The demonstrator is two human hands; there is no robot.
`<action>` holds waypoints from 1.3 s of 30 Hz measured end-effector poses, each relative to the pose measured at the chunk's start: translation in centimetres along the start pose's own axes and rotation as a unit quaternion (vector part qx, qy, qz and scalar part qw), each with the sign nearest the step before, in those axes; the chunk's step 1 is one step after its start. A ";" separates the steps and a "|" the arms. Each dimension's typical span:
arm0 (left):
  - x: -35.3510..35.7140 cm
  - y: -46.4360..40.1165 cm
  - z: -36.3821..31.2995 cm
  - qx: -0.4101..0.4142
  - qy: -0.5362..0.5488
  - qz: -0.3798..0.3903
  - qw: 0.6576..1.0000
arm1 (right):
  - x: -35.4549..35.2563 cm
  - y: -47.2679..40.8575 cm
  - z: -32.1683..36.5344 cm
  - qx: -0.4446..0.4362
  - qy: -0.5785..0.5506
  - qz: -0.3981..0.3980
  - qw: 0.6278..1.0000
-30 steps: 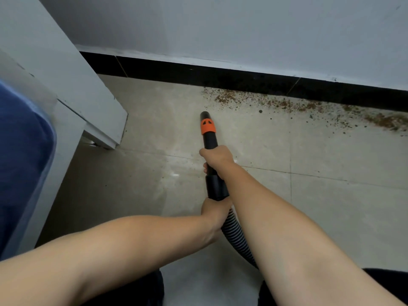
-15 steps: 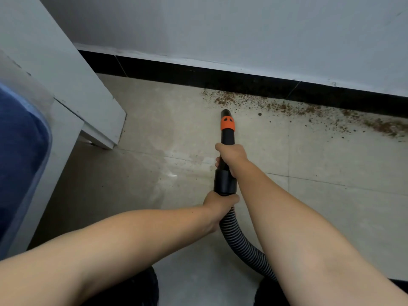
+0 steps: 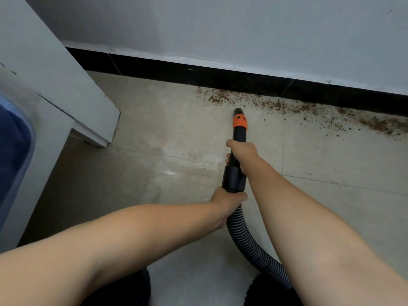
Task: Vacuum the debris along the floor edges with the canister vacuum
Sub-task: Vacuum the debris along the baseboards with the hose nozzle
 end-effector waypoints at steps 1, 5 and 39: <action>-0.5 0.1 -0.2 -0.001 0.006 -0.011 1.000 | 0.8 0.1 0.3 -0.007 0.004 0.012 1.000; -3.1 0.6 -1.0 -0.009 0.025 -0.049 0.998 | 4.5 0.7 1.6 -0.024 0.017 0.074 0.997; -2.6 -1.0 -1.8 0.006 0.015 -0.027 1.000 | 2.9 -0.6 1.9 0.001 -0.006 0.029 1.000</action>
Point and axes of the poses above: each hand's wrist, its own y-axis away from the middle knuckle, its own x-axis out of the palm, z = x × y, the point moved 5 cm from there along -y, towards the middle knuckle, and after that the axes turned 15 degrees about y, right-handed, at the moved point
